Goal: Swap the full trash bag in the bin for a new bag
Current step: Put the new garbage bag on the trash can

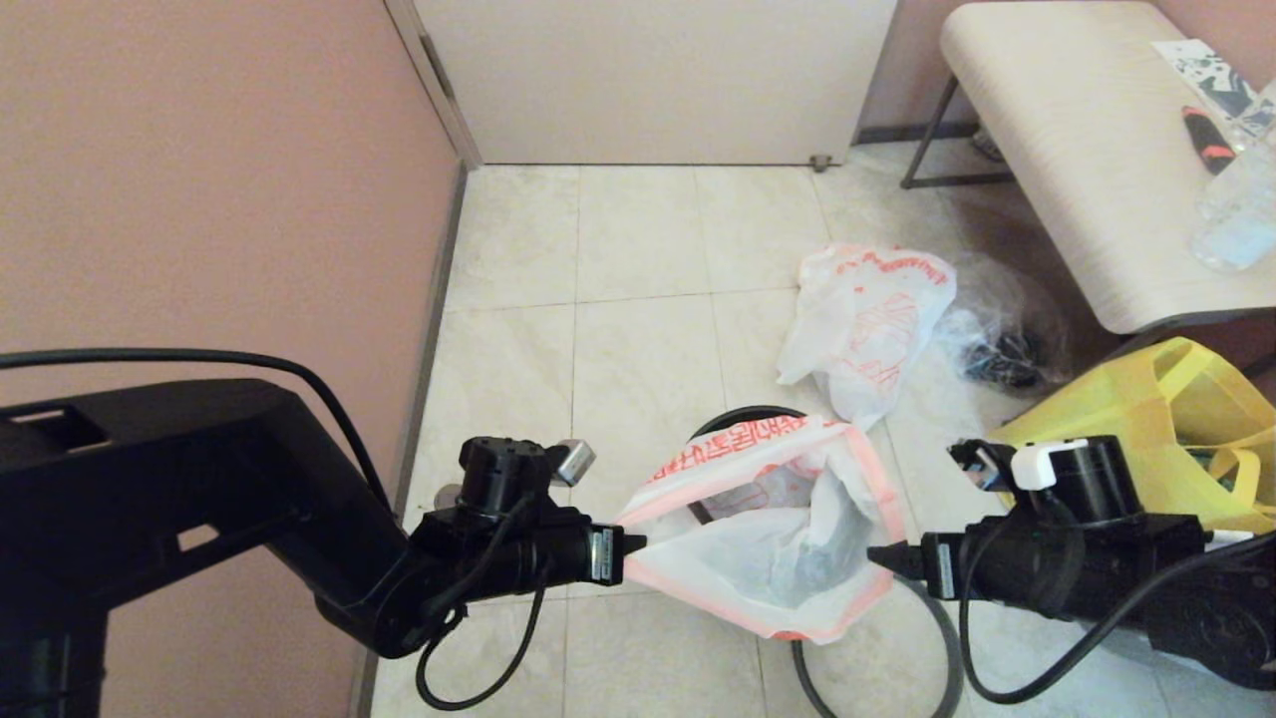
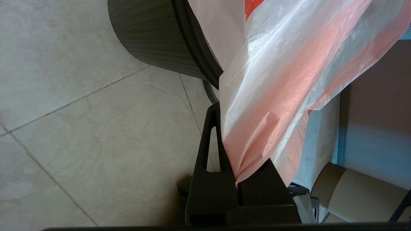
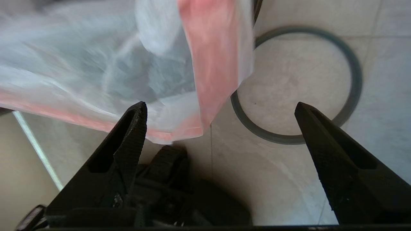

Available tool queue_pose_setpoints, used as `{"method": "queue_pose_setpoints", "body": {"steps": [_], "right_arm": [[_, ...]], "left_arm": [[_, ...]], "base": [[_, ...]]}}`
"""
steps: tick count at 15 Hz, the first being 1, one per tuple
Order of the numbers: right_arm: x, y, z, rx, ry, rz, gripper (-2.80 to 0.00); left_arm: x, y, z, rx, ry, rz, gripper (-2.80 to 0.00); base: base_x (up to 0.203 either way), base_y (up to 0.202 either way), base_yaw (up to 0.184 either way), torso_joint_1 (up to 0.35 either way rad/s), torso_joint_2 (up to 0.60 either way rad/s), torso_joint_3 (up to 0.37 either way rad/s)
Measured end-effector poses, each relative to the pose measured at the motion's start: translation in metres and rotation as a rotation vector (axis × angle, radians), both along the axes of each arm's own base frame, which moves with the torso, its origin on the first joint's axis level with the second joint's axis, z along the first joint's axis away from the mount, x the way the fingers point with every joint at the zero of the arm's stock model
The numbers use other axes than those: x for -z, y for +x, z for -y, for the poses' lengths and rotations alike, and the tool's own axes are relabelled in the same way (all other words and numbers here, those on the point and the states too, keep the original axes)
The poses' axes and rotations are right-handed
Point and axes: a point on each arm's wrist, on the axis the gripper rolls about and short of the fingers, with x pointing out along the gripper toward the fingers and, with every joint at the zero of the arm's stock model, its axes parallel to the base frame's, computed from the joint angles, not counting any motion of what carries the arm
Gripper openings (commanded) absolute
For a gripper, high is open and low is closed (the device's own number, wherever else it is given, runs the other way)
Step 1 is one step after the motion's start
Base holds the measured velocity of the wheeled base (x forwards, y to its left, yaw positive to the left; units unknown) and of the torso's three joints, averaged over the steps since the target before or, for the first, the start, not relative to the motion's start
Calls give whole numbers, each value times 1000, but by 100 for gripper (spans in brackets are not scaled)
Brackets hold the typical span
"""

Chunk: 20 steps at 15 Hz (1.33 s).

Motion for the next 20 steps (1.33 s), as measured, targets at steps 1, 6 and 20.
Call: {"method": "queue_pose_setpoints", "body": {"steps": [1,6,20], "right_arm": [[10,0,-3,-2,-3,-1,0],[48,19,-18,-6,30,64,-280],[78,-20,-6,85,-63,37,-280]], "left_arm": [[-1,1,0,-1,-2,5,-280],[-1,2,0,-1,-4,6,-280],[25,5,-20,13,81,-15,-280]], "base": [[0,0,0,0,0,0],[0,0,0,0,0,0],[0,0,0,0,0,0]]}}
